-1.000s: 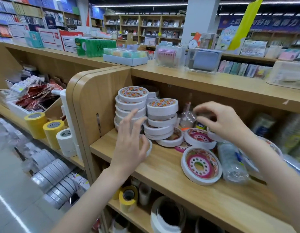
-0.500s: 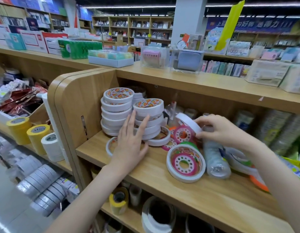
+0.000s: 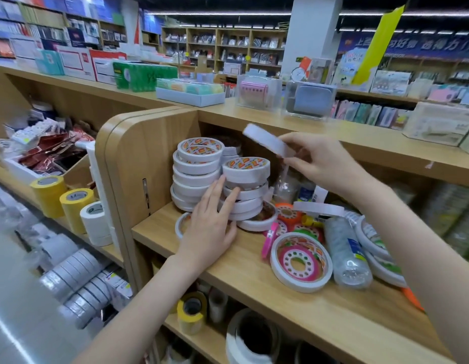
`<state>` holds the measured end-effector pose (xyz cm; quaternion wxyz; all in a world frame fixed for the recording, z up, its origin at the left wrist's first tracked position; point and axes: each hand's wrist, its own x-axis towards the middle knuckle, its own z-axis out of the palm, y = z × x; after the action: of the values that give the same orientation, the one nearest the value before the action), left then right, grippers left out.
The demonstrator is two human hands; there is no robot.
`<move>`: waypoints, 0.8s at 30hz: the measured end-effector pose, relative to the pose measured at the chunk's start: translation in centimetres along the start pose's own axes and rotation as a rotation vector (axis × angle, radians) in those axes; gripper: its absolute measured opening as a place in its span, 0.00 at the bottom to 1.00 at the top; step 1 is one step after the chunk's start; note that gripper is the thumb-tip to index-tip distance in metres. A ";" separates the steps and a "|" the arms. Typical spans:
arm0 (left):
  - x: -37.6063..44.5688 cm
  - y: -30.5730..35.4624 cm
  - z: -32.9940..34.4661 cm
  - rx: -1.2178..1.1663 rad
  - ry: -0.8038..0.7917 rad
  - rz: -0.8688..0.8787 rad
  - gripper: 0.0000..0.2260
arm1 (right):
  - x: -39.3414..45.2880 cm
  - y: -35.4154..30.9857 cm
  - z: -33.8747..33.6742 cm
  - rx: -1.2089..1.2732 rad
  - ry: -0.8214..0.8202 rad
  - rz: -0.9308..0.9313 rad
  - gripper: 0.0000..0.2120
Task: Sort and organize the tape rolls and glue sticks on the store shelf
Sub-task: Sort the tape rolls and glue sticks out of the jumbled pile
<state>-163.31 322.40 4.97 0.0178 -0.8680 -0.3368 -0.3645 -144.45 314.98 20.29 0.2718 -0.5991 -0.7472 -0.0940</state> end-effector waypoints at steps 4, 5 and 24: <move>-0.8 1.0 -1.9 -0.232 0.235 -0.034 0.19 | 1.2 -0.8 2.7 -0.163 -0.060 -0.026 0.21; -1.8 1.6 -2.6 -0.354 0.242 0.005 0.18 | -0.1 -1.2 2.8 -0.115 -0.017 -0.071 0.18; -3.7 3.7 -2.3 -0.354 -0.240 0.028 0.21 | -12.0 -2.3 2.2 -0.259 -0.641 -0.023 0.11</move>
<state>-164.42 316.78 5.02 -0.1703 -0.8993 -0.2552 -0.3116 -145.65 305.29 12.70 -0.0558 -0.6191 -0.7833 0.0019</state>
